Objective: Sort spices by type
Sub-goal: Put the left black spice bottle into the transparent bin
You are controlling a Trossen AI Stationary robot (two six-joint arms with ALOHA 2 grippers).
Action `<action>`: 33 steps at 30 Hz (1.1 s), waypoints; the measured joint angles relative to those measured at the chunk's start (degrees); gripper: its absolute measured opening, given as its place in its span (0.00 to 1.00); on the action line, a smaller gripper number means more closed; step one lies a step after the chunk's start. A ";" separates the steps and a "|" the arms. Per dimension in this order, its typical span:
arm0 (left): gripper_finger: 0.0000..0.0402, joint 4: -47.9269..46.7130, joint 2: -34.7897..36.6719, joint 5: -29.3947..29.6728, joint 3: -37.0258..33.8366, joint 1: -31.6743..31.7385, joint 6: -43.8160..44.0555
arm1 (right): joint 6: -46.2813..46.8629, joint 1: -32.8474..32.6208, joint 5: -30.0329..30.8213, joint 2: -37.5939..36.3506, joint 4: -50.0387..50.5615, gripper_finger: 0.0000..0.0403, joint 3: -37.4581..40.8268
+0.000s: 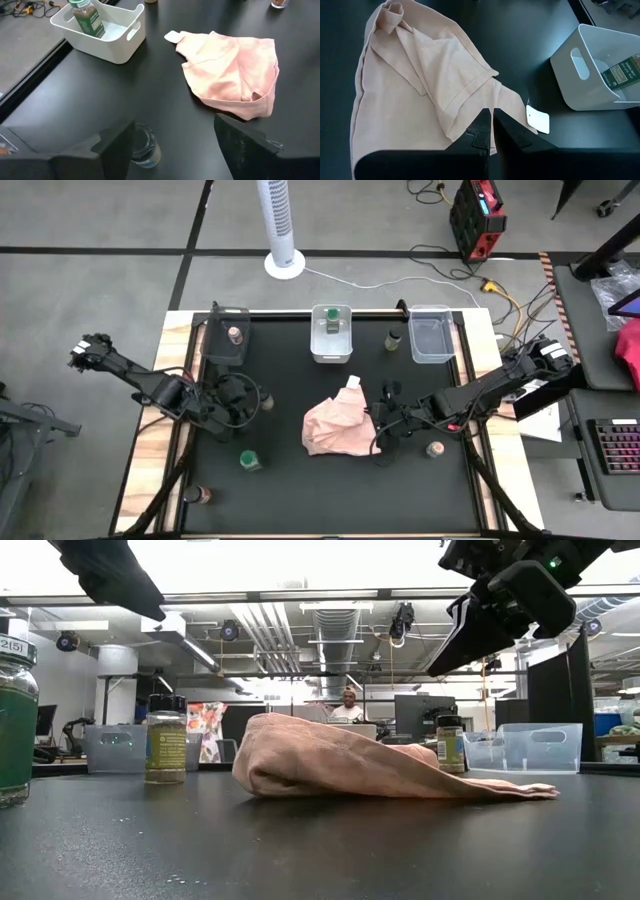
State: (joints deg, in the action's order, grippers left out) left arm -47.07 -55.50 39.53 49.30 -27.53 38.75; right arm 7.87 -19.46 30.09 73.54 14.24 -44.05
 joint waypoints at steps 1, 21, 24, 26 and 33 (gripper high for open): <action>0.65 0.02 0.02 0.00 0.00 0.00 0.47 | -0.19 0.00 0.00 0.02 0.00 0.03 0.04; 0.96 0.34 -8.26 -1.37 -0.28 0.41 1.10 | 1.53 0.00 0.02 0.02 0.00 0.03 0.22; 0.96 0.35 -9.93 -1.23 -0.31 1.74 1.83 | 1.41 0.00 0.02 0.02 0.00 0.03 0.22; 0.96 0.37 -10.77 -1.14 -0.44 2.61 1.17 | 1.25 0.00 0.03 0.02 0.00 0.03 0.22; 0.95 0.56 -10.05 -1.82 -3.31 7.06 -1.02 | 1.14 0.00 0.05 0.02 0.00 0.03 0.22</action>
State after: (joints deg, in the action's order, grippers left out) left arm -46.51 -65.56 37.71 45.99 -20.47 37.73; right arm 9.01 -19.46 30.14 73.56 14.24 -43.83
